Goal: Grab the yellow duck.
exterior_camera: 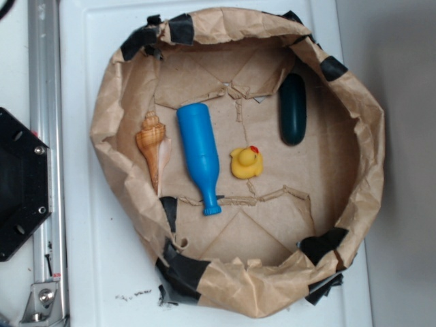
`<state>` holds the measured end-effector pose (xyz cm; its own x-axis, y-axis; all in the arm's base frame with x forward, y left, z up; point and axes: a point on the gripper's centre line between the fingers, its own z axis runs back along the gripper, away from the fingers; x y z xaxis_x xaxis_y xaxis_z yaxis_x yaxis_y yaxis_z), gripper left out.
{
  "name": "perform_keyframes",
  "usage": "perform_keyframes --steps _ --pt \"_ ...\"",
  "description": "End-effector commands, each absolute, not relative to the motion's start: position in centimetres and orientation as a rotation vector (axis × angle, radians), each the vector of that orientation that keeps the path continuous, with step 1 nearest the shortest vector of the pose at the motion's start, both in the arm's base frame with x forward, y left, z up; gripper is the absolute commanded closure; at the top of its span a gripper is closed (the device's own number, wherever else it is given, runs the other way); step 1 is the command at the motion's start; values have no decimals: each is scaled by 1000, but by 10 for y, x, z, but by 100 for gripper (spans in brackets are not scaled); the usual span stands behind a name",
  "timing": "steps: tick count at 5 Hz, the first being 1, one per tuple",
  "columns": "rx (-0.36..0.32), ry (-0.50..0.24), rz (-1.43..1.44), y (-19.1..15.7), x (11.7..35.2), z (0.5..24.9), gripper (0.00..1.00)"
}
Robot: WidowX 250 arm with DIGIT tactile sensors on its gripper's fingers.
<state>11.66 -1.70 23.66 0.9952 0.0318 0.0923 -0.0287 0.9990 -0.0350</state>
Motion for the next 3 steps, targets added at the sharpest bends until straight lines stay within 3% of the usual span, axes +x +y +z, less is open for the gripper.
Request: perform_keyframes --steps 1,2,3 --pt "-34 -93 30 -17 117 237 0" --pt "33 -152 247 11 151 187 0" --pt "60 -142 268 20 184 164 0"
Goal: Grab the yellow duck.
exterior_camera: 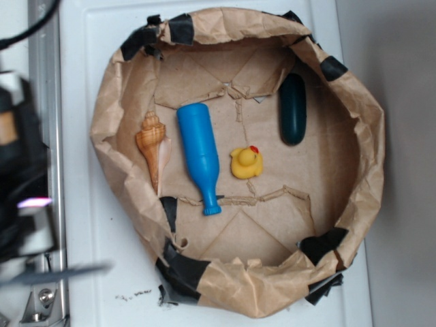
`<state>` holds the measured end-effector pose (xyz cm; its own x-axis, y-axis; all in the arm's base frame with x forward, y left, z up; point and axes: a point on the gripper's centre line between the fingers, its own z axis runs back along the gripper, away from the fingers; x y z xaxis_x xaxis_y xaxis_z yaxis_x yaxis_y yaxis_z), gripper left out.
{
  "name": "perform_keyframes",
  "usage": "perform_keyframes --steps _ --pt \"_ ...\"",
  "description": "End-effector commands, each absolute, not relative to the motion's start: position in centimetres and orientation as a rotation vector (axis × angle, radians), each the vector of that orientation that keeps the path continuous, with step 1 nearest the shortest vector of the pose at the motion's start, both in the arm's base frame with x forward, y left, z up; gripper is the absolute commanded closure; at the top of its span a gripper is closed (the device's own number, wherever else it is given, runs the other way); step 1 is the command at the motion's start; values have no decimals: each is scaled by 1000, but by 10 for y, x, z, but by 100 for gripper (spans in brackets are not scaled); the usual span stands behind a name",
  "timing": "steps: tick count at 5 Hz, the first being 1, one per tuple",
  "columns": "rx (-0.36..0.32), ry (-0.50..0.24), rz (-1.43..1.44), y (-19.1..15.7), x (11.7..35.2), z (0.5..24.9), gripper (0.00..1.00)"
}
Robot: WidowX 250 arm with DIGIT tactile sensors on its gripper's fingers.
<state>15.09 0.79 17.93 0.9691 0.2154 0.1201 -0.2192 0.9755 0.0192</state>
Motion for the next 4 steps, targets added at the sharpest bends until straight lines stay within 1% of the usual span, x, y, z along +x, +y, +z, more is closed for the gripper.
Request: perform_keyframes --steps 1,2,3,4 --pt "21 -153 290 38 209 152 0" --pt "47 -133 259 51 231 129 0" --pt "44 -130 218 57 245 96 0" --pt "21 -160 156 46 263 77 0"
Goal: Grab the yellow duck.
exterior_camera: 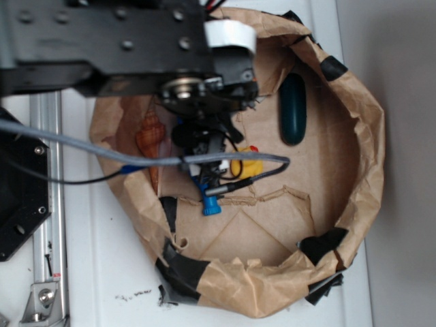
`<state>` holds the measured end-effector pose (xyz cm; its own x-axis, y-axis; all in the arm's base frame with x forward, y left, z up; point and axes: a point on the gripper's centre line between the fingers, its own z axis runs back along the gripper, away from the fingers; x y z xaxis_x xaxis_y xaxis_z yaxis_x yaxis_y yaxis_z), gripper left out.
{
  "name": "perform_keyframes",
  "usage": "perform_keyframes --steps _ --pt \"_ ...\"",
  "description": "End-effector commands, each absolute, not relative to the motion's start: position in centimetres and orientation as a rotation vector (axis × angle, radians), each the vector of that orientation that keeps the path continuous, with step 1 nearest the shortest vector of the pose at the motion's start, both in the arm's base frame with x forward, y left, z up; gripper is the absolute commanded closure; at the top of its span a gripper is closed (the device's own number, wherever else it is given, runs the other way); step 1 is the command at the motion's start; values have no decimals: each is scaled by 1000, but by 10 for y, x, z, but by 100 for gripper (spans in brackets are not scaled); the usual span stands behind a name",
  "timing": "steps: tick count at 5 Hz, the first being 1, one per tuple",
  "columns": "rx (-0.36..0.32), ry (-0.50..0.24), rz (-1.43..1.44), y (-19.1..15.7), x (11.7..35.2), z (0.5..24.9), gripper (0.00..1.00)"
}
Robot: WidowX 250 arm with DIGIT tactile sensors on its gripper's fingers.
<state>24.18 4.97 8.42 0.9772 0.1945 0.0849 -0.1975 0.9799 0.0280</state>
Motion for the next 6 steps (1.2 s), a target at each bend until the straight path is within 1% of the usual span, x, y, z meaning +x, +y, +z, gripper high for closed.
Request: perform_keyframes --steps 1,2,3,4,5,6 --pt "-12 -173 150 44 267 74 0" --pt "-4 -207 192 59 268 84 0" --pt "-14 -226 210 69 274 91 0" --pt "-25 -214 209 68 277 78 0" --pt "-37 -191 167 49 285 46 0" --pt "-58 -65 110 21 278 10 0"
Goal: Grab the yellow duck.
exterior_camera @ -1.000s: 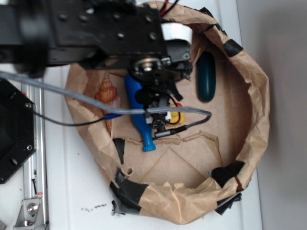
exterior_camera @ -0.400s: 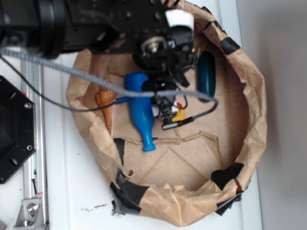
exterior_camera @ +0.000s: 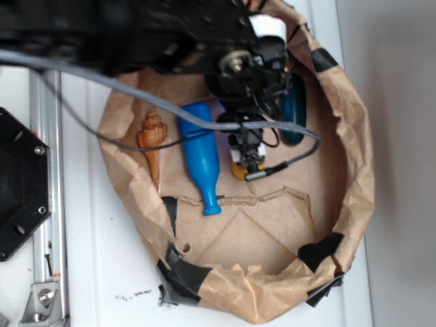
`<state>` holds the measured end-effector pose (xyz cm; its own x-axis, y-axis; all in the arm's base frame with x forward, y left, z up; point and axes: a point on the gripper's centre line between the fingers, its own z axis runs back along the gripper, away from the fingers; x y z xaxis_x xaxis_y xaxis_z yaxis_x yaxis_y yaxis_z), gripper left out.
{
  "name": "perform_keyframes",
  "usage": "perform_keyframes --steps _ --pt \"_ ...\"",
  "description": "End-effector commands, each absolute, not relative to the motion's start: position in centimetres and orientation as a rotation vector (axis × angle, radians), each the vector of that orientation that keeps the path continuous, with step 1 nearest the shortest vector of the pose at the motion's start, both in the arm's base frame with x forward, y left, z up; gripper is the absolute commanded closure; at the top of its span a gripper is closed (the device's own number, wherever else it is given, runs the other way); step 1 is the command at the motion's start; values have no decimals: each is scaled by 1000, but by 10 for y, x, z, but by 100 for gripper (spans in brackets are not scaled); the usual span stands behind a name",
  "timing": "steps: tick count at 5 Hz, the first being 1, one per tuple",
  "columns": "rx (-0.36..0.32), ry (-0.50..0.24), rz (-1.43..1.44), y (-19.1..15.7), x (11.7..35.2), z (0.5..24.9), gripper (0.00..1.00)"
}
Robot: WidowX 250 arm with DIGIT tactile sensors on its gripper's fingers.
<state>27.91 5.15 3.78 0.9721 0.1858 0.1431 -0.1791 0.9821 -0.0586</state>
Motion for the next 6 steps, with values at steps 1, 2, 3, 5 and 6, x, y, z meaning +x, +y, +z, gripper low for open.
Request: perform_keyframes --steps 1,2,3,5,6 --pt "-55 -65 82 10 275 13 0" --pt "-66 -58 65 5 273 12 0" --pt "-75 -48 45 -3 270 15 0" --pt "-90 -31 24 -14 263 19 0" --pt "-97 -62 26 -9 264 37 0"
